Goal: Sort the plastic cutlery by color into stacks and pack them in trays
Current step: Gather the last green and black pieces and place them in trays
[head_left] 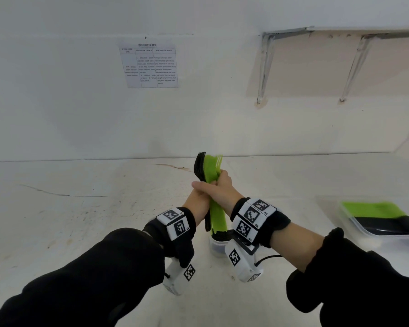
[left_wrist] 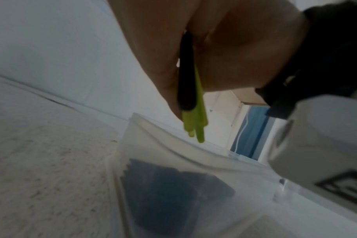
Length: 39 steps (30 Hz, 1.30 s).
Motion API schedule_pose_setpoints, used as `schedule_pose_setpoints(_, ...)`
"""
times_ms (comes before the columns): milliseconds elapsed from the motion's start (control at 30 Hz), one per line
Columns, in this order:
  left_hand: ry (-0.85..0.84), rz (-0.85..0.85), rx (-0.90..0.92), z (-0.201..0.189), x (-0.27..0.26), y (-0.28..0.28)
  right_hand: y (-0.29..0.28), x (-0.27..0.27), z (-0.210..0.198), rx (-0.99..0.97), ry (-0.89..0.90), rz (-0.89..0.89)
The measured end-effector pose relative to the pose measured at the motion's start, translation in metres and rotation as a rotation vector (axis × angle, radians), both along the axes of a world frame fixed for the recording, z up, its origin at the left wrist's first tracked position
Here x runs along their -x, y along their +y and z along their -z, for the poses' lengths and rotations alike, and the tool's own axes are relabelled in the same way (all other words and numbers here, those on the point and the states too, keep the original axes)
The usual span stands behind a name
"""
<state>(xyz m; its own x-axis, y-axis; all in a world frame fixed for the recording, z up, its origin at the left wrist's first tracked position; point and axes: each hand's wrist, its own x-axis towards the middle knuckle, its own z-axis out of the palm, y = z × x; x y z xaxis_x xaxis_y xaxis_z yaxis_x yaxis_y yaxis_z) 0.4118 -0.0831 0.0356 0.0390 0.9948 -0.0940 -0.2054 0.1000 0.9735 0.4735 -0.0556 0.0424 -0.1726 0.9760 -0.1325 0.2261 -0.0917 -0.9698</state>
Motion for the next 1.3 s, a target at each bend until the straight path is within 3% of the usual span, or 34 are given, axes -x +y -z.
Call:
schedule_pose_setpoints(67, -0.053, 0.008, 0.006, -0.005, -0.006, -0.003, -0.001, 0.000, -0.003, -0.049, -0.017, 0.060)
schedule_pose_setpoints(133, -0.001, 0.029, -0.025, 0.001, -0.007, 0.000, -0.001, -0.003, -0.003, -0.061, 0.000, 0.075)
schedule_pose_setpoints(300, 0.395, 0.091, -0.201, 0.004, -0.003, 0.000, -0.001, -0.017, 0.006, -0.087, 0.016, 0.096)
schedule_pose_setpoints(367, 0.477, 0.114, -0.249, 0.003, -0.003, -0.001, 0.000, -0.023, 0.006, -0.108, 0.058, 0.075)
schedule_pose_setpoints(500, 0.598, 0.032, -0.174, -0.002, -0.010, 0.000, -0.001, -0.040, 0.005, -0.058, 0.298, -0.066)
schedule_pose_setpoints(600, 0.703, 0.039, -0.202, -0.002, -0.016, 0.001, -0.007, -0.054, -0.005, -0.058, 0.314, -0.139)
schedule_pose_setpoints(733, 1.003, 0.118, -0.246, 0.000, -0.012, 0.002, 0.000, -0.090, -0.010, -0.093, 0.354, -0.107)
schedule_pose_setpoints(800, 1.211, 0.213, -0.247, -0.002, -0.009, 0.003, 0.003, -0.109, -0.020, -0.231, 0.032, -0.156)
schedule_pose_setpoints(900, 1.554, 0.331, -0.260, -0.003, -0.010, 0.003, 0.003, -0.124, -0.039, -0.515, -0.858, -0.397)
schedule_pose_setpoints(967, 1.709, 0.343, -0.283, -0.002, -0.015, 0.002, 0.004, -0.122, -0.042, -0.554, -1.139, -0.581)
schedule_pose_setpoints(1067, 1.786, 0.315, -0.292, -0.003, -0.023, 0.003, 0.009, -0.113, -0.034, -0.489, -1.176, -0.674)
schedule_pose_setpoints(1300, 1.773, 0.361, -0.263, -0.005, -0.033, 0.005, 0.012, -0.103, -0.020, -0.467, -1.177, -0.732)
